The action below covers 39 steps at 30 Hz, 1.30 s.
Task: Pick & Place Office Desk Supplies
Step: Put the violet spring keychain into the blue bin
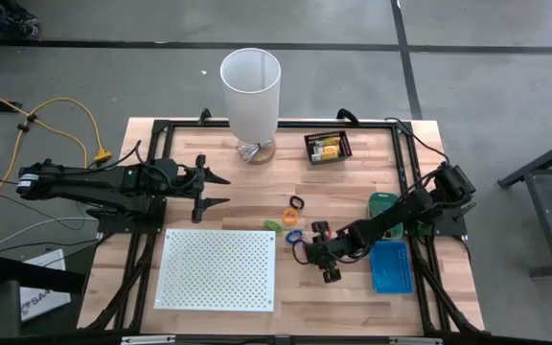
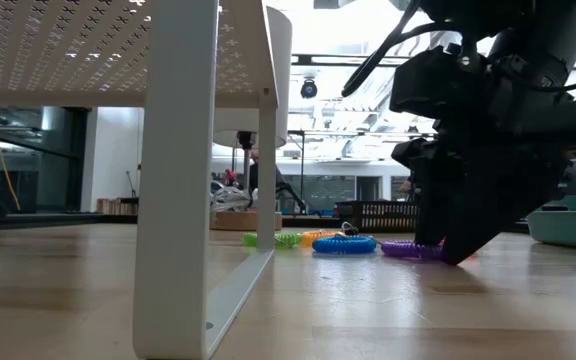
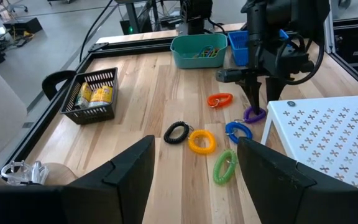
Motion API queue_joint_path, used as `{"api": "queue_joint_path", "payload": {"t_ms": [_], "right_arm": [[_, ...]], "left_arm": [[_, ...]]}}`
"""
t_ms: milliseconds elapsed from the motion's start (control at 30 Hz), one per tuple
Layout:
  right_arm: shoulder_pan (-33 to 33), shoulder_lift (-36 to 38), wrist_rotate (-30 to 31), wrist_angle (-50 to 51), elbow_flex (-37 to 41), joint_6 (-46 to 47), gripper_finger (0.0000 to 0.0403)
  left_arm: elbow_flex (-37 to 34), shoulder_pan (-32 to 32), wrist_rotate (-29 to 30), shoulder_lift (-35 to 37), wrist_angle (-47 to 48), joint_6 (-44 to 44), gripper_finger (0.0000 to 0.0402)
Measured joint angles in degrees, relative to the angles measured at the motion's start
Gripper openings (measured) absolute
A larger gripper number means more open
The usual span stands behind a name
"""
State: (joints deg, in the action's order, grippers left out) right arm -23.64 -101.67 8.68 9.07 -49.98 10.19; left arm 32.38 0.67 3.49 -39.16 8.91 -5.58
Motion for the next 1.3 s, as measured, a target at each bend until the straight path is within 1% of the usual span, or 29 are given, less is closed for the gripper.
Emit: {"api": "queue_joint_path", "payload": {"t_ms": [100,400,533,1000,1167,1300], "right_arm": [[0.08,-0.02,0.03,0.08,0.00,0.39,0.0121],[0.07,-0.09,-0.49,0.27,0.02,0.53,0.0042],[0.07,-0.09,-0.44,0.31,0.02,0.53,0.0022],[0.11,0.81,0.39,0.93,0.17,0.53,0.0018],[0.07,4.52,4.06,2.28,0.28,0.54,0.0017],[0.04,8.23,5.00,3.86,0.26,1.65,0.0017]], "left_arm": [[0.00,0.00,0.00,0.00,0.00,0.00,0.0221],[0.00,0.02,0.00,0.00,0.00,0.00,0.0221],[0.00,0.00,0.00,0.00,-0.02,0.00,0.0221],[0.00,0.00,0.00,0.00,-0.02,0.00,0.0221],[0.00,0.00,-0.02,0.00,-0.04,0.00,0.0221],[0.00,0.00,0.00,0.00,-0.07,0.00,0.0221]]}}
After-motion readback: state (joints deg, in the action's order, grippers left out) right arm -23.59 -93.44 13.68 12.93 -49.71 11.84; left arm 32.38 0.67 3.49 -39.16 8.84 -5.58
